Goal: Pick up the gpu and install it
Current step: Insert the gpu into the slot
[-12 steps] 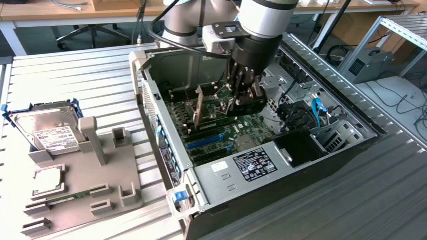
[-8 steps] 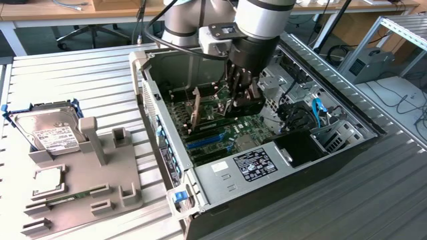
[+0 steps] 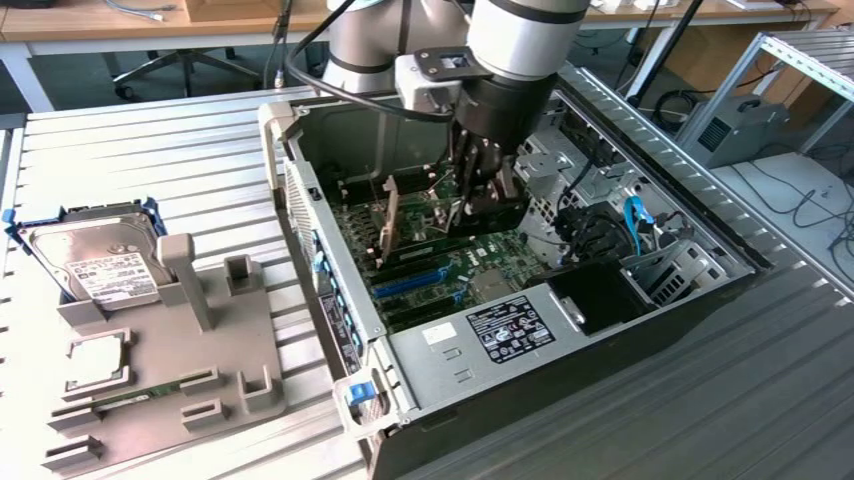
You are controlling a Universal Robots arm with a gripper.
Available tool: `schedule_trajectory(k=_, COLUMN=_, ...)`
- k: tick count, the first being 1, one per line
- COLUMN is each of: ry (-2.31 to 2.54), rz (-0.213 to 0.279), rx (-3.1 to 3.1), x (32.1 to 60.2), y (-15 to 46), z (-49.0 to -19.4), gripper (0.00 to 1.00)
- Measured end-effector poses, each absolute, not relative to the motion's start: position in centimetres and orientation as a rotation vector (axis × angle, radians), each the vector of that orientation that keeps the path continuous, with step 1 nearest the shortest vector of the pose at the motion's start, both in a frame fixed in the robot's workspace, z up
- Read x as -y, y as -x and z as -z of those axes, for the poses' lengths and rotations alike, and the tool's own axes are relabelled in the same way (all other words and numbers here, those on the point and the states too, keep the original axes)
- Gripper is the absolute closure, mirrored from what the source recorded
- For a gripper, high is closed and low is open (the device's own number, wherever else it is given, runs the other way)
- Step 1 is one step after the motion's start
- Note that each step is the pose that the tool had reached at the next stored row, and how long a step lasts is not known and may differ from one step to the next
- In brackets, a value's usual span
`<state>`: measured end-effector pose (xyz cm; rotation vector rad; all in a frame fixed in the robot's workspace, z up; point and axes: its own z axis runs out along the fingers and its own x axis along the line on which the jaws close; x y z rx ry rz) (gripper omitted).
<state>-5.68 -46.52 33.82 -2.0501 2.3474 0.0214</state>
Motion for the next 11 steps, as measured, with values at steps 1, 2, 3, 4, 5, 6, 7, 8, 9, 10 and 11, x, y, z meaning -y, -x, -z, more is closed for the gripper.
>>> schedule_trajectory(k=1, ry=2.050, rz=-0.021, rx=-2.347, x=46.53, y=5.70, z=-33.81, gripper=0.74)
schedule_trajectory(k=2, ry=2.050, rz=-0.021, rx=-2.347, x=46.54, y=5.71, z=-33.81, gripper=0.74)
schedule_trajectory(k=3, ry=2.050, rz=-0.021, rx=-2.347, x=46.55, y=5.73, z=-33.80, gripper=0.74)
schedule_trajectory(k=4, ry=2.050, rz=-0.021, rx=-2.347, x=46.55, y=5.74, z=-33.79, gripper=0.74)
schedule_trajectory(k=5, ry=2.050, rz=-0.021, rx=-2.347, x=46.56, y=5.75, z=-33.78, gripper=0.74)
schedule_trajectory(k=6, ry=2.050, rz=-0.021, rx=-2.347, x=46.57, y=5.76, z=-33.77, gripper=0.74)
schedule_trajectory(k=7, ry=2.050, rz=-0.021, rx=-2.347, x=46.58, y=5.77, z=-33.76, gripper=0.74)
schedule_trajectory(k=8, ry=2.050, rz=-0.021, rx=-2.347, x=46.59, y=5.78, z=-33.75, gripper=0.74)
schedule_trajectory(k=9, ry=2.050, rz=-0.021, rx=-2.347, x=46.60, y=5.80, z=-33.74, gripper=0.74)
schedule_trajectory(k=10, ry=2.050, rz=-0.021, rx=-2.347, x=46.61, y=5.82, z=-33.73, gripper=0.74)
schedule_trajectory(k=11, ry=2.050, rz=-0.021, rx=-2.347, x=46.62, y=5.83, z=-33.72, gripper=0.74)
